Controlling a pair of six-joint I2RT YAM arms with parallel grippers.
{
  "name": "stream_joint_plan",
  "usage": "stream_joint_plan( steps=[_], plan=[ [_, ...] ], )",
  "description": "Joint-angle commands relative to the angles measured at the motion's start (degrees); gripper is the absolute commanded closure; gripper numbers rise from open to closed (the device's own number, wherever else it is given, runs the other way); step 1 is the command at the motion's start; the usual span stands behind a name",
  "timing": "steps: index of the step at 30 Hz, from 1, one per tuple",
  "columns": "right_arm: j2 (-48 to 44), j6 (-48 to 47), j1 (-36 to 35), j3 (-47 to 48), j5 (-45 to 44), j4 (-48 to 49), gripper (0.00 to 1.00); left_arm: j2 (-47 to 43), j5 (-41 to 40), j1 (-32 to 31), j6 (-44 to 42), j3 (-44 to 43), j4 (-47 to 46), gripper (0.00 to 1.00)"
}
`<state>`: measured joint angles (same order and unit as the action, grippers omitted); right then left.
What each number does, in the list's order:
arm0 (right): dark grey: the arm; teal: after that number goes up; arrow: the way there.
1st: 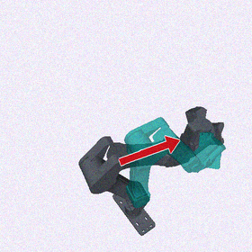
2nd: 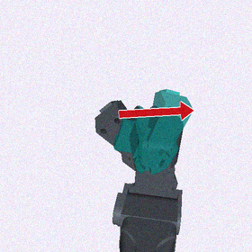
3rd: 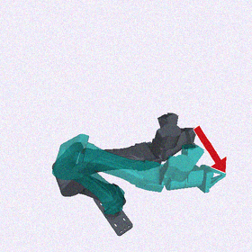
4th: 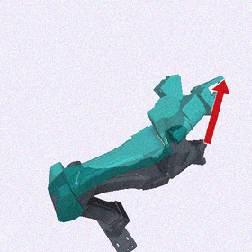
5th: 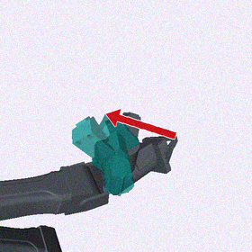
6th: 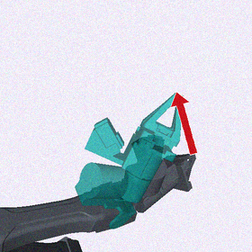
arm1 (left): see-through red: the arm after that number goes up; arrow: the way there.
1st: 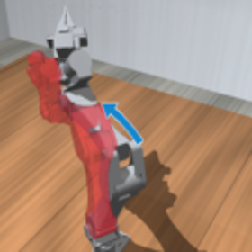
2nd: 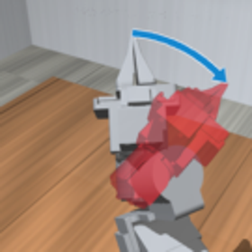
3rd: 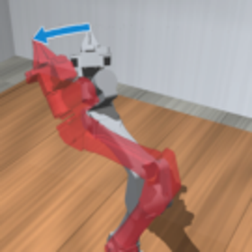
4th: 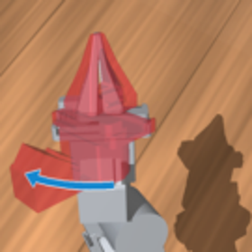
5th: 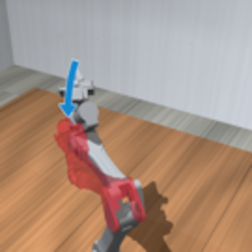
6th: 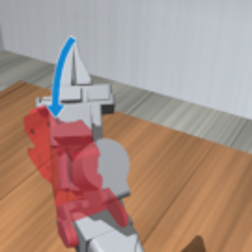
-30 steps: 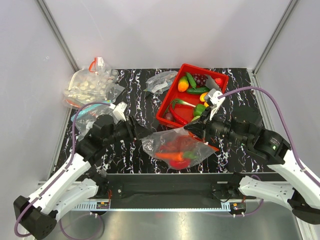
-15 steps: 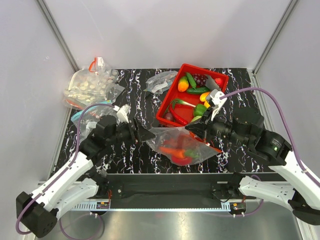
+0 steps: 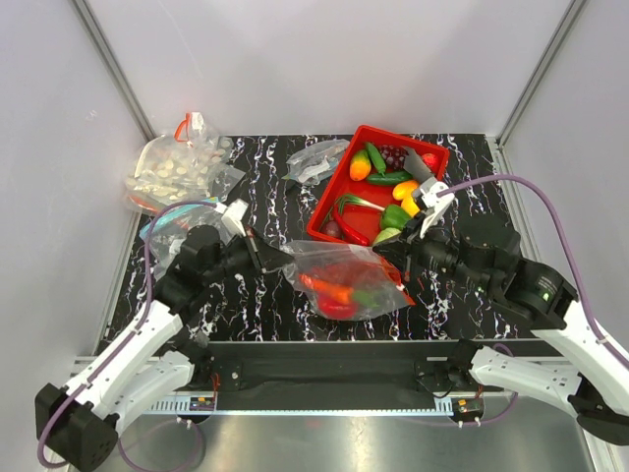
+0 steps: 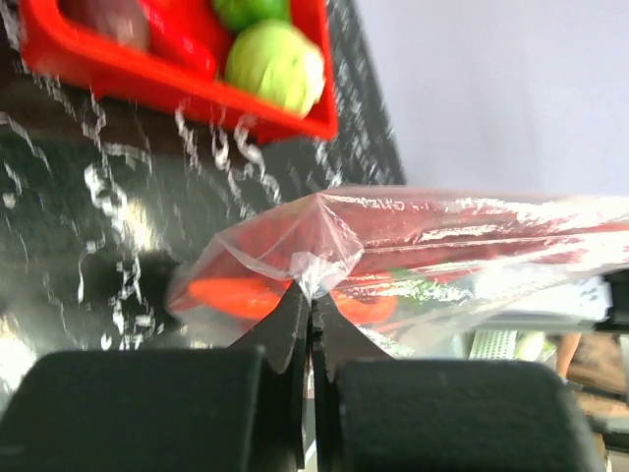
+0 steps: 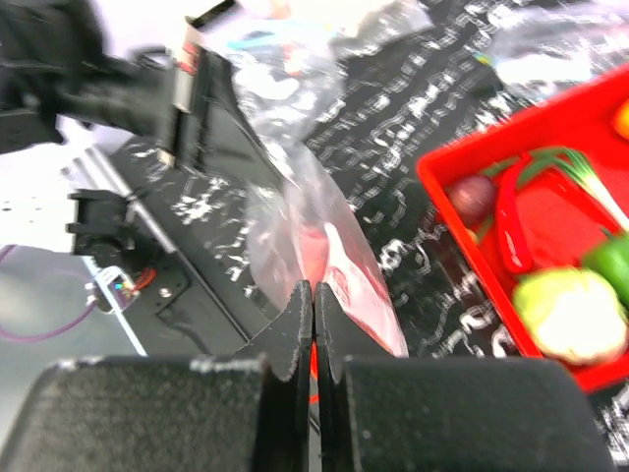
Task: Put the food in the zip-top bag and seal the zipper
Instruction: Adjust the zipper on the food storage bag.
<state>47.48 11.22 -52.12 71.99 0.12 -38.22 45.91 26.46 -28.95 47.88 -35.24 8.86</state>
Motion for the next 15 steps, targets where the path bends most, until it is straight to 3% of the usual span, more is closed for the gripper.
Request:
stream_joint_plan(
  steps=[1,4,6,10,11,14,15],
  plan=[
    [-3.7,1.3,0.2,2.1,-7.9,0.1,1.0,-1.5,3.1,4.7,1.6,2.6,-6.9,1.0],
    [-4.9,1.7,0.2,1.8,-5.8,0.1,1.0,-0.5,6.8,8.0,2.1,4.6,-10.0,1.0],
    [-3.9,1.6,0.2,2.3,-1.5,-0.6,1.0,0.1,4.9,8.1,-2.1,2.1,-7.3,1.0],
    [1.5,2.0,0.1,2.8,-0.8,-1.6,1.0,1.0,1.0,8.0,-7.7,-3.9,-1.1,0.62],
    [1.7,2.6,0.2,2.1,-2.0,-0.7,1.0,1.6,0.1,8.0,-8.5,-6.6,0.8,0.35],
    [3.0,5.0,0.2,1.4,-5.5,4.0,1.0,1.6,-0.5,7.3,-12.1,-9.7,3.7,0.13],
    [3.3,5.7,0.2,1.6,-6.4,5.1,1.0,1.5,-1.6,6.0,-15.3,-11.5,4.7,0.11]
  ],
)
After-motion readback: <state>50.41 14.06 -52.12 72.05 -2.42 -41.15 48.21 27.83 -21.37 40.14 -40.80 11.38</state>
